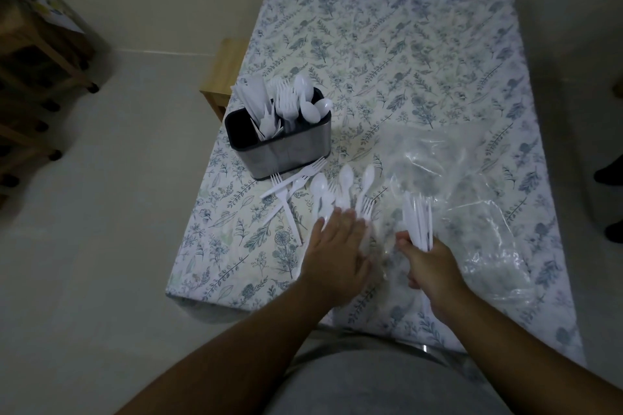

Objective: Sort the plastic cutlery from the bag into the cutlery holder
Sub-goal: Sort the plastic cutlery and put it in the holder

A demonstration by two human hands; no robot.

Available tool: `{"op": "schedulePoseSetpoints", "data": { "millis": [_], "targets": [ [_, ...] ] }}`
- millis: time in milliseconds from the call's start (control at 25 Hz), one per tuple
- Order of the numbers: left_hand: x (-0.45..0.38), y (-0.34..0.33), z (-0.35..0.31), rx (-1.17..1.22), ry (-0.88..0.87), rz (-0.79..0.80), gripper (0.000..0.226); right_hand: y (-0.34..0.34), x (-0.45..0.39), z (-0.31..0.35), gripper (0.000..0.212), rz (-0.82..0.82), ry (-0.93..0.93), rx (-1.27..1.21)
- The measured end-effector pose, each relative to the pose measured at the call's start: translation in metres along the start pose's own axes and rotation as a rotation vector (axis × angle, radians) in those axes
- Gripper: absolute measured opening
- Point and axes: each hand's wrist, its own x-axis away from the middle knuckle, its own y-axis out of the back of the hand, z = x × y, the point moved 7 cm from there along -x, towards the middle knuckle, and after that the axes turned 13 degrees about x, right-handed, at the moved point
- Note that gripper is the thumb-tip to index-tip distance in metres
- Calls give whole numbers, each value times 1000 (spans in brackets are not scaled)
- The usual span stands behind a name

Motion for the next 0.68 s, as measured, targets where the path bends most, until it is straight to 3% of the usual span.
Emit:
{"op": "schedulePoseSetpoints", "data": {
  "millis": [120,200,320,400,520,600,680],
  "targets": [
    [6,23,-4,294,131,-115,59,-3,4,6,22,9,-39,-129],
    [8,41,-10,875,400,-255,44,-3,8,28,25,23,-48,-360],
    [17,19,-16,1842,1068,-332,53,-3,17,82,24,123,37,-669],
    [9,22,-37,2200,1193,-304,66,-12,29,110,22,173,93,-721],
    [-6,43,-56,2371,1052,-385,61,-35,47,125,25,174,157,-522],
    [-3,56,-51,2163,992,-410,57,-35,47,130,26,154,202,-417],
    [7,78,-27,1745,897,-446,43,-29,43,137,26,153,273,-257]
  ]
}}
